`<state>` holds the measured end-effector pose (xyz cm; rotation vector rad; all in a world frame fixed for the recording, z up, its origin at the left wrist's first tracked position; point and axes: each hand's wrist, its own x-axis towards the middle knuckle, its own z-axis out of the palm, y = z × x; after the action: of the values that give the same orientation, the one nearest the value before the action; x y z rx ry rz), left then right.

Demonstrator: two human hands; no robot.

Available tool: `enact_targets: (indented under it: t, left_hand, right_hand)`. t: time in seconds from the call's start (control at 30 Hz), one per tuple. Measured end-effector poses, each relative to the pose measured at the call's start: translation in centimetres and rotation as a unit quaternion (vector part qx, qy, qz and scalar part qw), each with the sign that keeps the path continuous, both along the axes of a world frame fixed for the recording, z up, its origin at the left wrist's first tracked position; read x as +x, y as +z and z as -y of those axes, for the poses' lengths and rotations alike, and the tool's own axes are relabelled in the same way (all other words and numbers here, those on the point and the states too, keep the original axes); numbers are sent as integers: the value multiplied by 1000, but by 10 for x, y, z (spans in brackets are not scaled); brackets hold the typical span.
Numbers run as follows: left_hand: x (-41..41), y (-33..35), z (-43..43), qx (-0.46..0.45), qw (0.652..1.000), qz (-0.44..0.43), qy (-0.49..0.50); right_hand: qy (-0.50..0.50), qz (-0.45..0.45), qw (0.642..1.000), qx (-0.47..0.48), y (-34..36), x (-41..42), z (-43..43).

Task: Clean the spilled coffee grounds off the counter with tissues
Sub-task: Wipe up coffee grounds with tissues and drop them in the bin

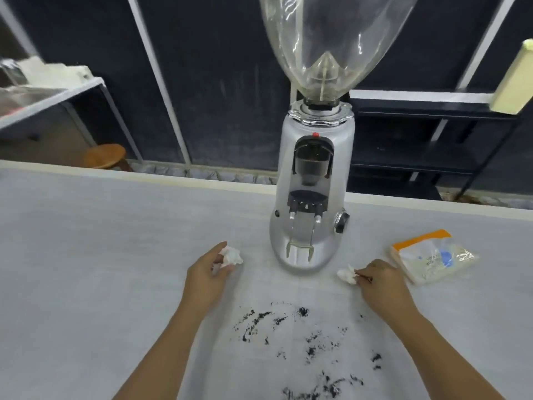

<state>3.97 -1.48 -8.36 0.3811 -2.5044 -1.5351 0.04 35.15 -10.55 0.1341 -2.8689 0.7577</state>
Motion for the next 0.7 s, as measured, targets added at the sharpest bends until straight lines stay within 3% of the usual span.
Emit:
enact_targets:
  t: [0.17, 0.43, 0.7]
  left_hand:
    - [92, -6, 28, -71, 998, 0, -2]
    - [245, -8, 88, -25, 996, -2, 86]
    - [418, -45, 150, 28, 985, 104, 137]
  right_hand:
    - [70, -7, 997, -25, 11, 65, 32]
    - [180, 3, 981, -76, 28, 173, 141]
    - [298, 84, 943, -123, -6, 316, 258]
